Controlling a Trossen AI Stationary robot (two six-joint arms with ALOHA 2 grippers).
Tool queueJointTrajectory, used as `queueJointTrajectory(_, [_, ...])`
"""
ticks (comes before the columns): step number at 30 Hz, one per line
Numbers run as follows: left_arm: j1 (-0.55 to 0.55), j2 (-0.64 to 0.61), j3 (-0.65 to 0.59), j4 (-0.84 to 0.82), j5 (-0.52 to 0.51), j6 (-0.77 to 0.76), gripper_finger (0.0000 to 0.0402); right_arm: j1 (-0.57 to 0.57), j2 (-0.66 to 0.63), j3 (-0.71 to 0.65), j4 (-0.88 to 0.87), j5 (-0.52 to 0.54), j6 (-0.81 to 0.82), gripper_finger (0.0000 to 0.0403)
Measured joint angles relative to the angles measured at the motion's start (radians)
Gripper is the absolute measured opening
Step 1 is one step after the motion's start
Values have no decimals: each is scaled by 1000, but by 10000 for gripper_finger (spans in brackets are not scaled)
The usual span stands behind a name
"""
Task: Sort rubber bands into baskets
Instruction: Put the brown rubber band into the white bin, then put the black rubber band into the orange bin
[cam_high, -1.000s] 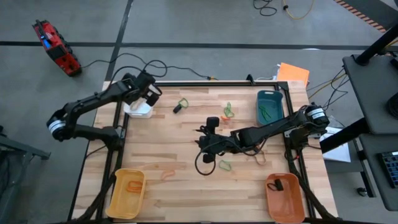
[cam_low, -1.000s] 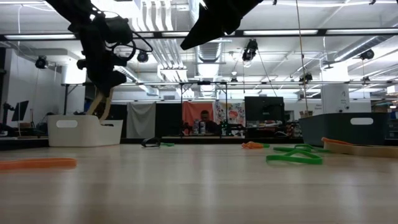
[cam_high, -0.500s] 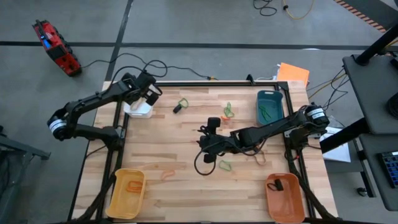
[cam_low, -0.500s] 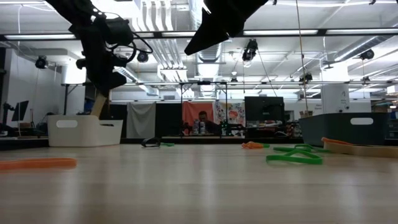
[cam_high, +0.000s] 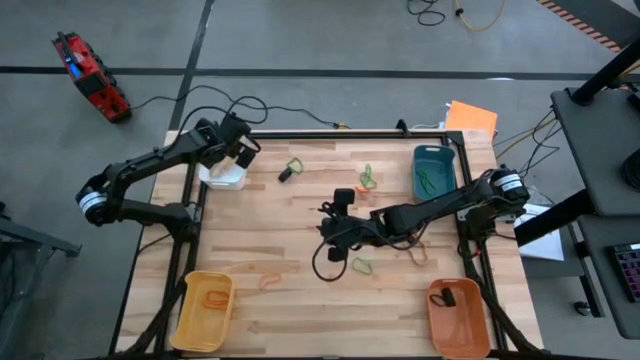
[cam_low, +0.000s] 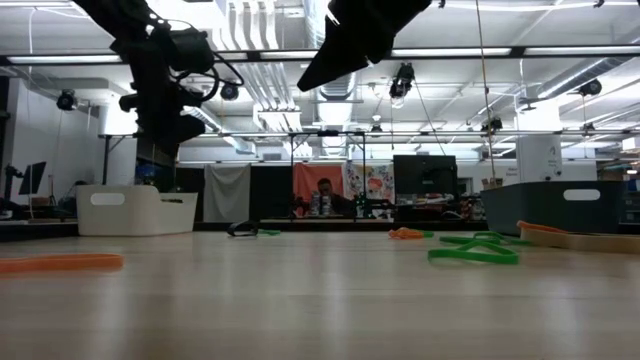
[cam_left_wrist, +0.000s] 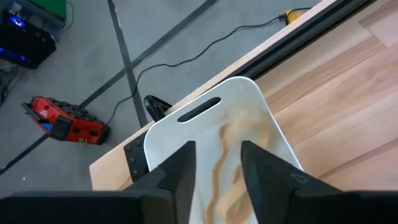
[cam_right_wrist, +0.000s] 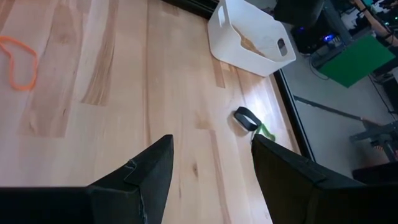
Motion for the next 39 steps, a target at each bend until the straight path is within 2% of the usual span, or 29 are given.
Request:
queueJointTrajectory(7, [-2,-1,0,-23,0,-25,171,0,0,0,-2,0,29,206])
queueJointTrajectory(12, [-17,-8,0,-22,1,-21,193,0,0,0,-2,0,39,206])
queueJointTrajectory(28, [-87,-16,2,-25,1,-23,198,0,0,0,-2,0,51,206])
queueJointTrajectory(39, [-100,-68,2,-151,30,-59,198,0,0,-1,-73,0,117,206])
